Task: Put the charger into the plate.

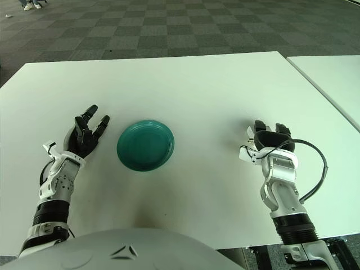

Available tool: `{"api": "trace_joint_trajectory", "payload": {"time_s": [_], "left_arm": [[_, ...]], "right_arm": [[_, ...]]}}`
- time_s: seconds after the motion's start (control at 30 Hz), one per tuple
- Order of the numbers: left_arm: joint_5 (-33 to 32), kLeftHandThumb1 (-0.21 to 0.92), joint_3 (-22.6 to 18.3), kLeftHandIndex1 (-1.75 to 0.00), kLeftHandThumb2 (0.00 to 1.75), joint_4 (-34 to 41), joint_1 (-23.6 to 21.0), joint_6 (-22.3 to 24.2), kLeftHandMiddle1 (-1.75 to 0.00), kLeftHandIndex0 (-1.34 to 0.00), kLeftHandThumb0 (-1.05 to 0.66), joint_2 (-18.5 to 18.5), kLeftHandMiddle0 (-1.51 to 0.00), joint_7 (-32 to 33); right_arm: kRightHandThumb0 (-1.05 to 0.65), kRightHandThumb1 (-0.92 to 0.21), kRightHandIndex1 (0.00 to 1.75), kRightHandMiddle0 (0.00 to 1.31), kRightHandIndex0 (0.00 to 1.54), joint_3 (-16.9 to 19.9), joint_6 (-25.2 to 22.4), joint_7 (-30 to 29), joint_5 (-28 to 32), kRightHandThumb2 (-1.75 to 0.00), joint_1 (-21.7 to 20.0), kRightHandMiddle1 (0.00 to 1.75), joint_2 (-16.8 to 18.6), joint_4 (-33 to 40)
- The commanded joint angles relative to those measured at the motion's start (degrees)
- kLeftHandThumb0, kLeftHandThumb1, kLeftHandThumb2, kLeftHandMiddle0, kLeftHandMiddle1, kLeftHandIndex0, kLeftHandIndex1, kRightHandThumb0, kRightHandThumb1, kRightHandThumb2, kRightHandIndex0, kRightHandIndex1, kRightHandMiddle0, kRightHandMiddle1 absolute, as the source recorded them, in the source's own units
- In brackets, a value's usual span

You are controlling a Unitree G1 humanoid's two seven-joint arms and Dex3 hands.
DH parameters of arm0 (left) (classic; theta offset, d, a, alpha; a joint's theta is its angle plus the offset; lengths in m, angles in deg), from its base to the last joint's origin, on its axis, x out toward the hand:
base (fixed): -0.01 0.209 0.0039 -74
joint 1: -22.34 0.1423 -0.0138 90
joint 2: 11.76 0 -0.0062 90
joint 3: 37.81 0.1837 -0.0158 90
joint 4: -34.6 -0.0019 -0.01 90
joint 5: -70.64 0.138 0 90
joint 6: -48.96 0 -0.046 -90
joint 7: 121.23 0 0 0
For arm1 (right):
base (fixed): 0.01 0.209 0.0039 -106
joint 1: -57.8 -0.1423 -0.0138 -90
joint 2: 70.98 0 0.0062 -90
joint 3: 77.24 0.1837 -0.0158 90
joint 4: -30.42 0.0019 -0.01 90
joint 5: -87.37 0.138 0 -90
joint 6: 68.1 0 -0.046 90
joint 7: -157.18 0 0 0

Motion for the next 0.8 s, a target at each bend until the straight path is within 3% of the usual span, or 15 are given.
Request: {"api": "trace_joint_trajectory", "payload": {"time_s": [0.0, 0.67, 0.77], "left_arm": [[0.6, 0.92, 0.0, -0.63, 0.93, -1.2, 2.1, 2.0, 0.0, 0.0, -0.82, 0.3, -0.33, 1.2], [-0.5, 0.92, -0.8, -0.63, 0.9, -2.7, 1.5, 2.4, -0.01, 0.0, -0.84, -0.2, -0.35, -0.3], [-0.6, 0.92, -0.8, -0.62, 0.91, -2.7, 1.4, 2.4, -0.01, 0.0, -0.84, -0.1, -0.36, -0.2]], "right_arm": [[-1.05, -0.92, 0.01, 0.0, 0.03, -0.6, 0.6, -0.7, 1.7, -0.95, -0.4, 0.0, -0.9, -0.9], [-1.05, -0.92, 0.03, 0.07, 0.12, -0.7, 2.2, -11.4, 8.2, -0.91, 0.8, 0.05, -1.8, -8.6], [-1.05, -0.92, 0.01, 0.02, 0.16, -0.7, 3.0, -14.1, 9.3, -0.9, 1.1, 0.19, -2.2, -10.5]]}}
